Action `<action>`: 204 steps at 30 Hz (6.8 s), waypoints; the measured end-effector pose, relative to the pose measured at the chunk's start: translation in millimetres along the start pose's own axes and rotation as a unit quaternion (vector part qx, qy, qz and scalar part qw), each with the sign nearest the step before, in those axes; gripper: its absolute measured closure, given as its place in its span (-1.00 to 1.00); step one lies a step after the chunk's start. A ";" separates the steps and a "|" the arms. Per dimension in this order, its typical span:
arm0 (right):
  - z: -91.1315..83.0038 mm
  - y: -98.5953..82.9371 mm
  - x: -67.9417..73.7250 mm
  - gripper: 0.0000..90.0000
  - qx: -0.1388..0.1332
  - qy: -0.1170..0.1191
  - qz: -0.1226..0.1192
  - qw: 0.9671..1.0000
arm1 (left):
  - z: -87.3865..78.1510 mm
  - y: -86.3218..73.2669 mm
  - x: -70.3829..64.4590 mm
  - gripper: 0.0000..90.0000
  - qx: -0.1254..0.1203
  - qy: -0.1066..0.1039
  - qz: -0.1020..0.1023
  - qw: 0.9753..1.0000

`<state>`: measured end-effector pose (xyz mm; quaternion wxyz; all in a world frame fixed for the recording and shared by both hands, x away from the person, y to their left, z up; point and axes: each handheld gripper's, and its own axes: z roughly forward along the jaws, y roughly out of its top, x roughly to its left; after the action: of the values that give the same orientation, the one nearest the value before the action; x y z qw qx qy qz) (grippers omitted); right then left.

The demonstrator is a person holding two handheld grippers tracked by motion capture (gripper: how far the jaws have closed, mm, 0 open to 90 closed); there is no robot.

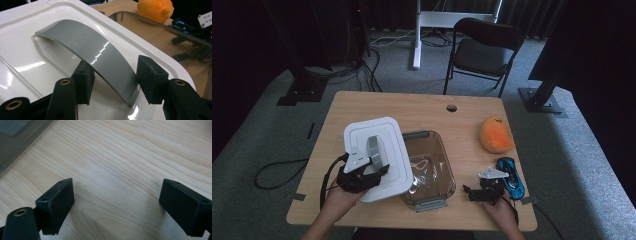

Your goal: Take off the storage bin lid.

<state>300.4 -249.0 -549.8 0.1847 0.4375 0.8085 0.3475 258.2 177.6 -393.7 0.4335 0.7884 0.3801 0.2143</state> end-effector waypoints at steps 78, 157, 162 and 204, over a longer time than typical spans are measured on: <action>0.0 0.0 -0.1 -0.73 0.000 -0.001 0.000 1.000 | 79.0 -105.2 71.1 0.16 0.062 -0.057 -0.042 0.996; 0.0 0.0 0.0 -0.73 0.000 -0.001 0.001 1.000 | 67.8 -107.1 114.1 -0.77 0.059 0.072 -0.125 0.988; 0.0 0.0 0.0 -0.73 0.000 -0.001 0.001 1.000 | 59.5 -114.3 121.2 -0.78 0.058 0.086 -0.137 0.985; 3.4 4.9 -0.1 -0.75 0.008 -0.008 0.008 1.000 | 39.3 -156.4 144.9 -0.95 0.123 0.219 -0.179 0.951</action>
<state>305.4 -245.9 -548.7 0.1846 0.4481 0.8063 0.3392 309.4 323.4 -545.8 0.2704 0.6887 0.6239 0.2517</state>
